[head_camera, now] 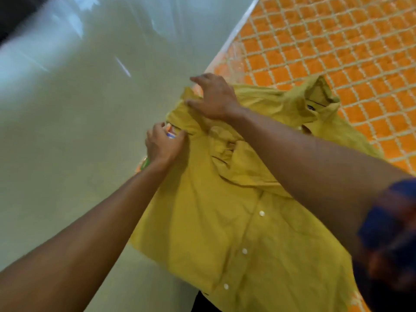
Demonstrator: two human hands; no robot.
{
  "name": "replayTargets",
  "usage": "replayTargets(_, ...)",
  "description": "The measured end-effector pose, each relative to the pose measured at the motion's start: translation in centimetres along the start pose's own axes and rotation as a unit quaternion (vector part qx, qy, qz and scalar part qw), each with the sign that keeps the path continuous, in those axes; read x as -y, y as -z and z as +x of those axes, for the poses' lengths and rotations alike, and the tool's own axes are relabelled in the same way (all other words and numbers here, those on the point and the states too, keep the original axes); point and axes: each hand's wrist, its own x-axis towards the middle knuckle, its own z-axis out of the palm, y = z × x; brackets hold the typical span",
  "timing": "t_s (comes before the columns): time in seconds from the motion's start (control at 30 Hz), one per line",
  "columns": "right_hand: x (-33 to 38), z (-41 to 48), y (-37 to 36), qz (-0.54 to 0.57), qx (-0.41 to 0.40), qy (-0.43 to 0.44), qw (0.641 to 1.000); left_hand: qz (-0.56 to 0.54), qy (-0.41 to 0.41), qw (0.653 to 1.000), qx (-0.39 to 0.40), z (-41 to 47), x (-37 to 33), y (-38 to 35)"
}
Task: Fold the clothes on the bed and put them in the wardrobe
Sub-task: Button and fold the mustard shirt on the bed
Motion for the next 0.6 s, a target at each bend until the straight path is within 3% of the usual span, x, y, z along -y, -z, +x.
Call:
replayTargets(0.07,2.7,4.1,-0.5,-0.026,0.066,-0.033,0.997,-0.12,0.065,0.99,0.043,2.3,-0.7,0.5)
replayTargets(0.1,3.9,5.4,-0.9,-0.046,0.101,-0.038,0.993,-0.21,0.109,0.969,0.076,3.1,-1.3,0.7)
replayTargets(0.17,5.6,6.8,-1.5,-0.017,0.157,-0.022,0.987,-0.367,0.179,0.902,0.14,4.1,-2.3,1.3)
replayTargets(0.23,6.7,7.8,-2.0,0.124,0.205,-0.01,0.971,-0.469,0.213,0.84,0.172,5.1,-2.2,2.2)
replayTargets(0.37,6.5,7.6,-0.7,0.434,0.245,-0.009,0.867,-0.627,0.232,0.722,0.178,4.7,-3.1,3.8)
replayTargets(0.5,5.2,6.6,1.6,0.528,0.277,0.013,0.803,-0.742,0.234,0.597,0.195,6.3,-4.0,5.3)
replayTargets(0.53,4.4,6.2,2.2,0.546,0.289,0.013,0.786,-0.757,0.237,0.577,0.197,6.9,-4.5,5.7)
replayTargets(0.6,3.0,5.7,3.0,0.579,0.309,0.015,0.755,-0.759,0.235,0.579,0.181,8.3,-5.1,7.2)
